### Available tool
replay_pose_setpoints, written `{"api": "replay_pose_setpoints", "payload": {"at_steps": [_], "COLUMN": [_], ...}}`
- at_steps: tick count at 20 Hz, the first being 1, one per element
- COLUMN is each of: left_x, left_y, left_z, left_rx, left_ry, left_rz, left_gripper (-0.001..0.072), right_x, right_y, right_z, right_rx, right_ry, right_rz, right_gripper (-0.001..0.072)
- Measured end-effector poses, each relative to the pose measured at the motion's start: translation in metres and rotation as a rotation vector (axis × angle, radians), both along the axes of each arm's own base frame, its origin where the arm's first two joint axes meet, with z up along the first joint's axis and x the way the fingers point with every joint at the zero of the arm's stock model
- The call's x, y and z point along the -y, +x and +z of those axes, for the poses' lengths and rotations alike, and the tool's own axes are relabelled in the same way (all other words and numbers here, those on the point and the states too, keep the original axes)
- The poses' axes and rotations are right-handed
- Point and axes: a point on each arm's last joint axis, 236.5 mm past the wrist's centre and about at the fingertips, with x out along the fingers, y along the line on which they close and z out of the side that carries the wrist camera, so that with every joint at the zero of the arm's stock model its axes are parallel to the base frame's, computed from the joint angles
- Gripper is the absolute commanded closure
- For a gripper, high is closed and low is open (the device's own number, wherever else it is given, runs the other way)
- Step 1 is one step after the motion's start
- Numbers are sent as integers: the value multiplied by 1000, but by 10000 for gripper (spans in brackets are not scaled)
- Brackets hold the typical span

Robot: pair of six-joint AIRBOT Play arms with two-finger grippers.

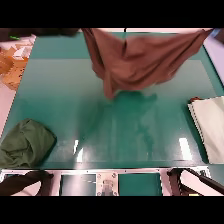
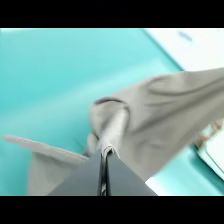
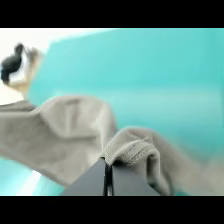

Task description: Fold the shirts.

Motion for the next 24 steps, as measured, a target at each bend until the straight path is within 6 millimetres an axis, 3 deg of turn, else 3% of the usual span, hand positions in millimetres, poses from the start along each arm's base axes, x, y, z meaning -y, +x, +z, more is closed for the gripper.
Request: {"api": "replay_pose_setpoints", "payload": {"at_steps": [2,5,7,10,12,14,17,20,22,24], "left_x": [-28,-68,-90,-115,-120,-117,-99,-74,-59,-43], "left_y": [-41,-99,-116,-115,-100,-77,-28,33,69,101], "left_z": [55,111,117,87,50,-2,-95,-186,-235,-274], "left_rx": [137,303,334,267,181,73,-58,-144,-201,-254], "left_ry": [19,62,126,252,314,364,413,386,325,253], "left_rz": [71,177,244,321,331,317,258,218,219,216], "left_gripper": [688,688,687,688,687,688,688,687,687,687], "right_x": [-15,-29,-34,-34,-28,-19,-7,6,14,18], "right_y": [-37,-85,-103,-103,-87,-68,-45,-42,-47,-50], "right_z": [63,119,127,93,43,-25,-161,-302,-368,-407], "right_rx": [167,320,334,218,71,-98,-362,-596,-701,-767], "right_ry": [-32,-45,-47,-38,-1,50,156,247,273,275], "right_rz": [-15,-60,-77,-67,-60,-64,-109,-223,-289,-319], "right_gripper": [697,696,697,696,696,696,696,696,696,696]}}
